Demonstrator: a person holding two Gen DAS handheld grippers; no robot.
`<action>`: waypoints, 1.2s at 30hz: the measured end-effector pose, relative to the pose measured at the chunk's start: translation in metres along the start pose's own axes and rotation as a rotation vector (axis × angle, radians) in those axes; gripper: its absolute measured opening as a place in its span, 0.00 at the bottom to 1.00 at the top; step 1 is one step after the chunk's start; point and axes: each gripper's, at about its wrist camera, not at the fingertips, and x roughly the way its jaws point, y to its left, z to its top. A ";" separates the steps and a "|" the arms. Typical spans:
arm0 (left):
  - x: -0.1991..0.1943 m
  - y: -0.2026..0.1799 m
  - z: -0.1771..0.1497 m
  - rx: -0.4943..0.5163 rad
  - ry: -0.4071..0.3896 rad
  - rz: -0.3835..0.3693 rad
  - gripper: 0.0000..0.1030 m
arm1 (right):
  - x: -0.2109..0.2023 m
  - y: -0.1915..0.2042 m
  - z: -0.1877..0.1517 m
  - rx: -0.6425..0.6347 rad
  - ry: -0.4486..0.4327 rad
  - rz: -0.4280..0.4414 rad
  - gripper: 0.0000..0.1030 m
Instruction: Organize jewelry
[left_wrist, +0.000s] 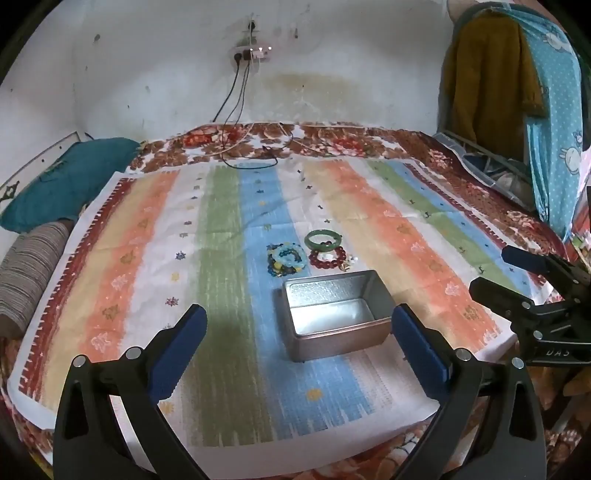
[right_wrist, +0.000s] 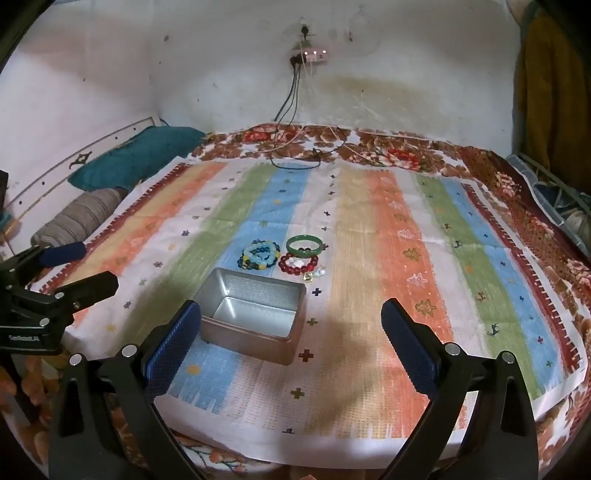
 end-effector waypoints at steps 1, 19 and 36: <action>0.000 -0.001 0.000 0.002 -0.001 0.004 0.95 | 0.004 -0.002 -0.002 0.000 0.001 -0.001 0.96; -0.001 -0.001 -0.005 -0.001 0.002 0.022 0.95 | 0.006 -0.006 0.001 0.025 0.030 0.005 0.96; 0.004 0.000 -0.009 -0.019 0.022 0.017 0.95 | 0.006 -0.007 0.000 0.040 0.019 0.003 0.96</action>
